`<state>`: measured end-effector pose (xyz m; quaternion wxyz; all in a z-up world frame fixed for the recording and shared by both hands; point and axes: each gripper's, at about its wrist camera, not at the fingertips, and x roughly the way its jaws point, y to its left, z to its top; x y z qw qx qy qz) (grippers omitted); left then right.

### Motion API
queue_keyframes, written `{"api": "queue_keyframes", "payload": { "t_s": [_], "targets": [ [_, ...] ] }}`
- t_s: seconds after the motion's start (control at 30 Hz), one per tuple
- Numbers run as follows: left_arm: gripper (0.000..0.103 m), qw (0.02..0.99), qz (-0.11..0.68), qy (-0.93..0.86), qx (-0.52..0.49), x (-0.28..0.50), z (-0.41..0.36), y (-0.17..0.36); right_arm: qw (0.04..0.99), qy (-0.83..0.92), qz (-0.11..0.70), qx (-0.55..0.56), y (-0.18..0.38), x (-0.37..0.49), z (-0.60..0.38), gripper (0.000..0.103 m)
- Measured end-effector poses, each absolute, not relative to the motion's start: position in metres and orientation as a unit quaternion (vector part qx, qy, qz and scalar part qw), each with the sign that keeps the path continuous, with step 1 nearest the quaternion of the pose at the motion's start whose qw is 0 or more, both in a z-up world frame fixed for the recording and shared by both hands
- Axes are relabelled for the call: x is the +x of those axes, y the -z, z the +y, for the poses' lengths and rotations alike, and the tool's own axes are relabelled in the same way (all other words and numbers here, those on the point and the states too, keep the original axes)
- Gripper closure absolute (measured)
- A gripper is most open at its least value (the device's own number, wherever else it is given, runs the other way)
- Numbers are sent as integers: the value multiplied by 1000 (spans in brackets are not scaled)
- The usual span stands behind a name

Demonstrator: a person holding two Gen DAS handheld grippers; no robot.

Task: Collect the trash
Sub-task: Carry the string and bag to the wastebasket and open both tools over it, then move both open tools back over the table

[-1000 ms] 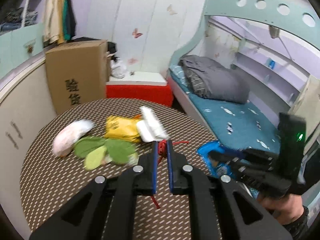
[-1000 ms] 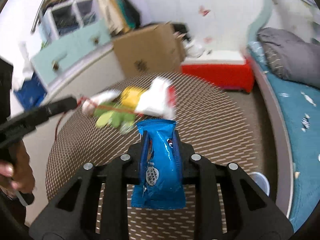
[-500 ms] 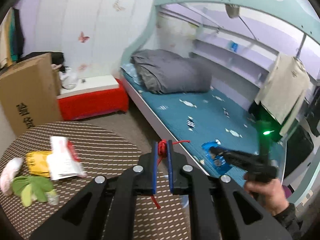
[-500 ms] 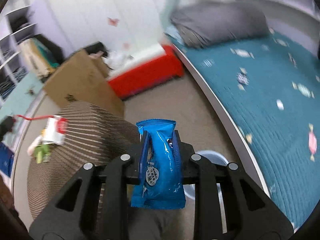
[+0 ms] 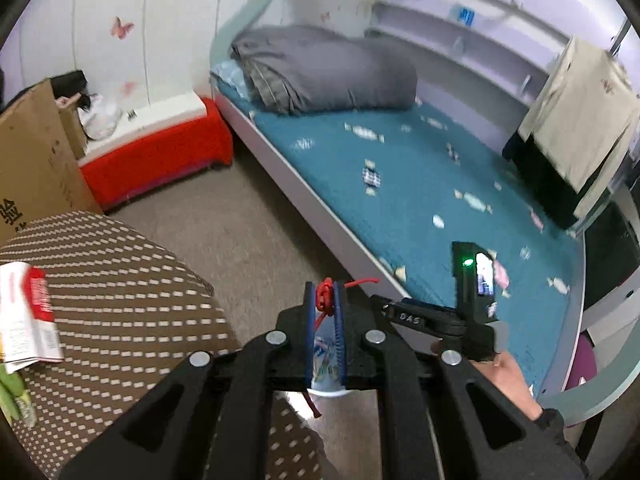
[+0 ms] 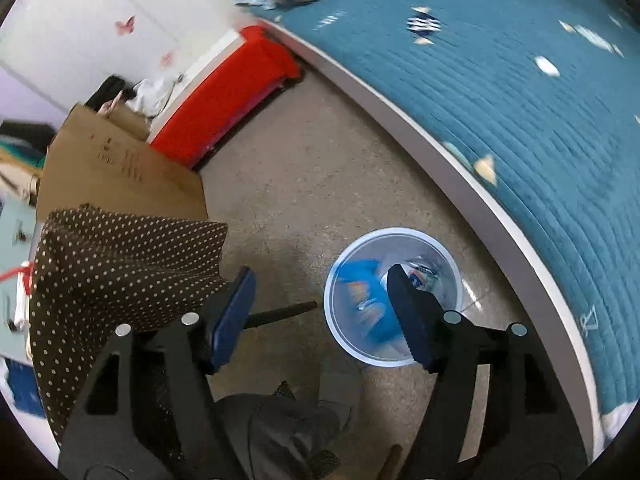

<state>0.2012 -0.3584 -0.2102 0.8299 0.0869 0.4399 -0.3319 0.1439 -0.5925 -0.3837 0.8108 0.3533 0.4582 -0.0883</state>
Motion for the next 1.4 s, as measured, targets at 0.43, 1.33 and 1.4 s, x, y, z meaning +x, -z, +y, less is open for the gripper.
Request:
{"api": "queue_keyframes", "payload": {
  "t_s": [0.43, 1.33, 1.4],
  "targets": [
    [94, 764, 532, 331, 152, 219, -455, 303, 831, 112, 369, 400, 330, 68, -625, 19],
    [8, 837, 436, 310, 115, 191, -381, 214, 876, 101, 344, 323, 240, 68, -558, 6],
    [8, 847, 424, 303, 109, 187, -366, 202, 882, 91, 339, 315, 228, 70, -545, 6]
  ]
}}
